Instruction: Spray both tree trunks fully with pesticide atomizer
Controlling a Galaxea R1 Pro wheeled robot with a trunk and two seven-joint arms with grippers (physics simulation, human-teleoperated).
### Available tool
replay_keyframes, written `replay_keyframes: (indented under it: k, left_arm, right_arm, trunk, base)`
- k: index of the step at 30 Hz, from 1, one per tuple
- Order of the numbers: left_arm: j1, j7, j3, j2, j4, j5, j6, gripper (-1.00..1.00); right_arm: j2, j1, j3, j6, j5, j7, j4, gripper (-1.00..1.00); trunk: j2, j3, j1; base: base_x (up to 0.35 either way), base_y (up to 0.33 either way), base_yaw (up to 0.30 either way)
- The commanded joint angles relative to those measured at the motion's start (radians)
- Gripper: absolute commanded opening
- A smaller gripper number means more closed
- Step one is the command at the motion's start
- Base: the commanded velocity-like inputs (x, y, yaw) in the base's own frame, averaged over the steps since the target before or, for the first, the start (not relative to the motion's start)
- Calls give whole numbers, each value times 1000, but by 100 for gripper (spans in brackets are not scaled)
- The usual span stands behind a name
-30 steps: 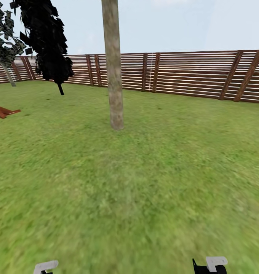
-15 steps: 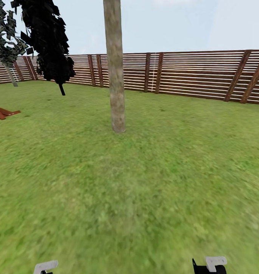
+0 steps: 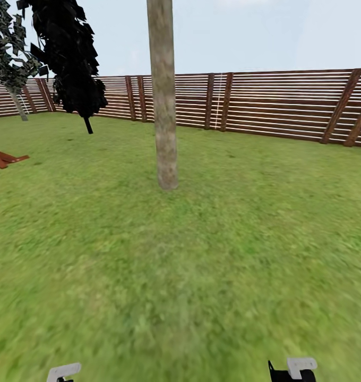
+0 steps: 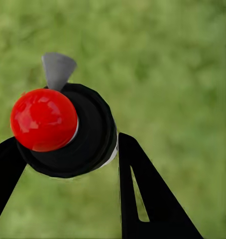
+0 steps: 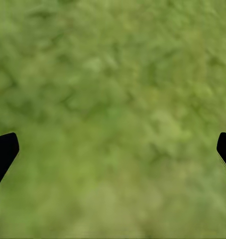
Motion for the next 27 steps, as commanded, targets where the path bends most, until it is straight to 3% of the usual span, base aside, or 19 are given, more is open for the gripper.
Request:
replay_keyframes:
  k: [1,13,27]
  left_arm:
    - [0,14,-11,0,0,3,-2,-100]
    - [0,15,-11,0,0,3,-2,-100]
    - [0,14,-11,0,0,3,-2,-100]
  right_arm:
    - [0,-1,-9,-5,10,2,1,100]
    - [0,-1,-9,-5,10,2,1,100]
    - [1,-1,-8,-5,10,2,1,100]
  trunk:
    - [0,-1,0]
    - [0,-1,0]
    - [0,-1,0]
  base:
    - [337,0,0]
    - [337,0,6]
    - [337,0,209]
